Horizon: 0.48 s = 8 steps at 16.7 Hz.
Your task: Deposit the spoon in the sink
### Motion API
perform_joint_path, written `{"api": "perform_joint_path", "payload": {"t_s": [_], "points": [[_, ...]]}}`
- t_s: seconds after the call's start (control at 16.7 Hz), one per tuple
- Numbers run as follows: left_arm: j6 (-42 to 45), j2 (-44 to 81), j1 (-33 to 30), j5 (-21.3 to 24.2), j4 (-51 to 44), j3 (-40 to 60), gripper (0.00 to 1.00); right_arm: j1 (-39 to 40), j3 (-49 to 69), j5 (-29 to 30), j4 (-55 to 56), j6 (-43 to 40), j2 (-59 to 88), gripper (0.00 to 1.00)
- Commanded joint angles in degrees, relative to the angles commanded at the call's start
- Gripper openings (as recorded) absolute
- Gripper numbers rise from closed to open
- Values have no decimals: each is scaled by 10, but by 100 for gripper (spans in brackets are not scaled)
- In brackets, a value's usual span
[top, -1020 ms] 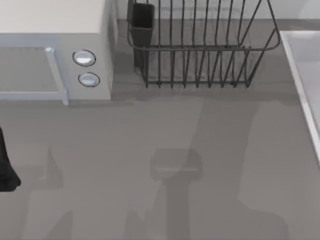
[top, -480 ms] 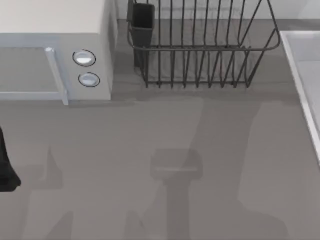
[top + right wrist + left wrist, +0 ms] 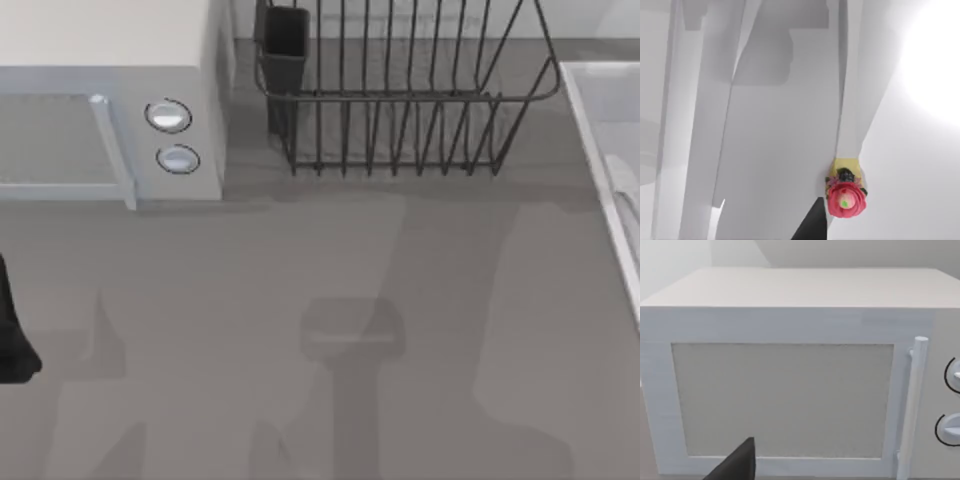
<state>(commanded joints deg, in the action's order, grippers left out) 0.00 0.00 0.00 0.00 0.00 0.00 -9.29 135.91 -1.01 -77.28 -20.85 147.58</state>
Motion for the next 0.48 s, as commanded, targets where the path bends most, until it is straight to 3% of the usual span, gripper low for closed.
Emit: {"api": "perform_joint_path", "payload": {"t_s": [0.12, 0.48], "points": [[0, 0, 0, 0, 0, 0, 100, 0, 0, 0, 0, 0, 0, 98], [0, 0, 0, 0, 0, 0, 100, 0, 0, 0, 0, 0, 0, 100]]}}
